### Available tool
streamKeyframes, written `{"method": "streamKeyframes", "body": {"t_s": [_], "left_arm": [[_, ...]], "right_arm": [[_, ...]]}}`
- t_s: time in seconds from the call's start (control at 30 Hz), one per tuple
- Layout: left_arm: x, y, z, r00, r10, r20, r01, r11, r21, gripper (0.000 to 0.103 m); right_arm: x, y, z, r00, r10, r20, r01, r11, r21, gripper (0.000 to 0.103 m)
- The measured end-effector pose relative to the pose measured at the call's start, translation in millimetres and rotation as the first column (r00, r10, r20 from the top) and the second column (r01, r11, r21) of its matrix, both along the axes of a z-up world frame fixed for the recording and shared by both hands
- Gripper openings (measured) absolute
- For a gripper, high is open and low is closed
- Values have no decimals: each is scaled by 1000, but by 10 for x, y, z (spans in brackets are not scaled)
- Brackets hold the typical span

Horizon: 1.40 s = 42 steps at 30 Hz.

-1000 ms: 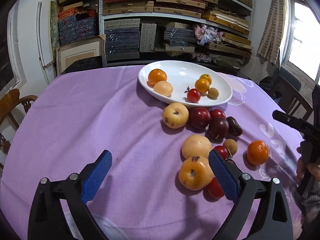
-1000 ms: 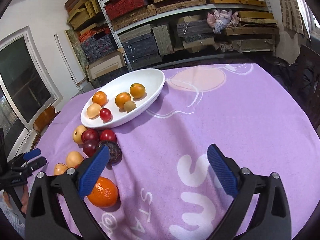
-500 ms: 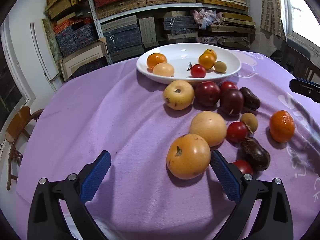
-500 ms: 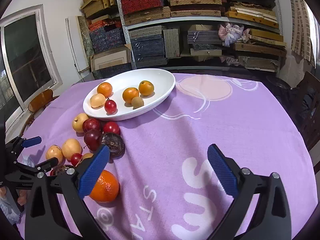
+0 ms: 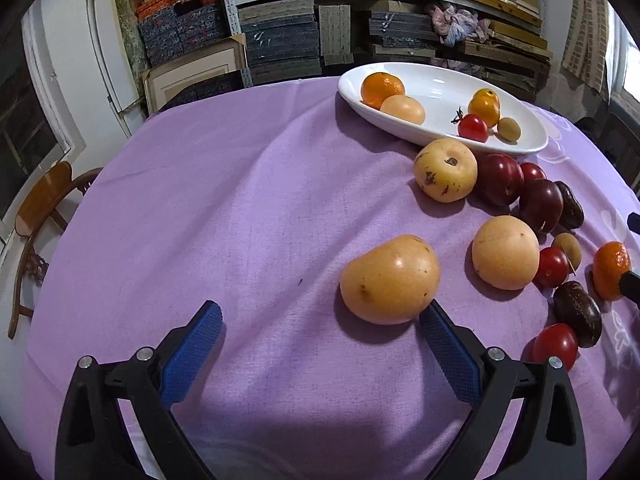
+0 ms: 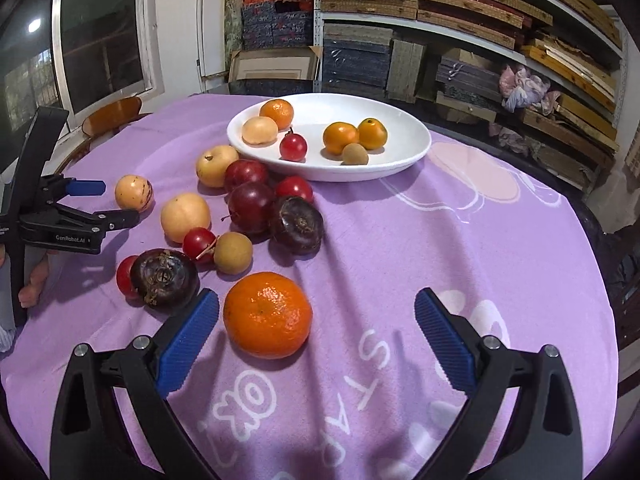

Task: Organize fruits
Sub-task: 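Grasp a mandarin with the right tool while the left tool approaches the tan pear, then grasp the tan pear with the left tool while the right tool lifts the mandarin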

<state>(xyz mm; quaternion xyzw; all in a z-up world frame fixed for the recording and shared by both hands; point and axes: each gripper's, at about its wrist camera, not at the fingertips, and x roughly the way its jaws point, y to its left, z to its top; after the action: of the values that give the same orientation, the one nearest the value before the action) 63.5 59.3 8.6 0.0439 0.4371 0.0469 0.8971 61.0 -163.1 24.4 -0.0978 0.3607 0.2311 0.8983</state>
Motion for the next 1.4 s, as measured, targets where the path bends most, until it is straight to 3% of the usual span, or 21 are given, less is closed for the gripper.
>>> {"method": "streamKeyframes", "body": {"t_s": [0.13, 0.2, 0.33, 0.4, 0.53, 1.07, 1.17, 1.3, 1.4], "left_arm": [[24, -47, -8, 1000, -6, 1, 6, 1000, 7, 100], [44, -37, -13, 1000, -2, -3, 2, 1000, -6, 100], [51, -40, -7, 1000, 0, -4, 0, 1000, -13, 100], [50, -38, -8, 1000, 0, -5, -1, 1000, -18, 100], [57, -28, -12, 1000, 1, -8, -1, 1000, -30, 100], [40, -42, -8, 1000, -4, -6, 4, 999, -32, 100], [9, -103, 33, 999, -32, 24, 32, 999, -21, 100], [-37, -126, 116, 995, -51, 88, 57, 996, -66, 100], [-14, -144, 104, 996, -57, 74, 63, 995, -72, 100]], "right_arm": [[20, 65, -67, 1000, 1, -25, -2, 999, -43, 96], [45, 96, -100, 999, 1, -39, -4, 998, -70, 90], [172, 4, -155, 995, -56, -82, 51, 997, -64, 65], [220, -94, -156, 992, -81, -92, 77, 996, -41, 64], [276, -196, -165, 989, -93, -113, 92, 996, -11, 49], [356, -332, -158, 982, -98, -161, 114, 989, 95, 41], [369, -337, -148, 982, -106, -157, 123, 987, 100, 41], [373, -343, -144, 982, -107, -159, 124, 987, 102, 40], [374, -349, -145, 981, -107, -159, 124, 987, 103, 40]]}}
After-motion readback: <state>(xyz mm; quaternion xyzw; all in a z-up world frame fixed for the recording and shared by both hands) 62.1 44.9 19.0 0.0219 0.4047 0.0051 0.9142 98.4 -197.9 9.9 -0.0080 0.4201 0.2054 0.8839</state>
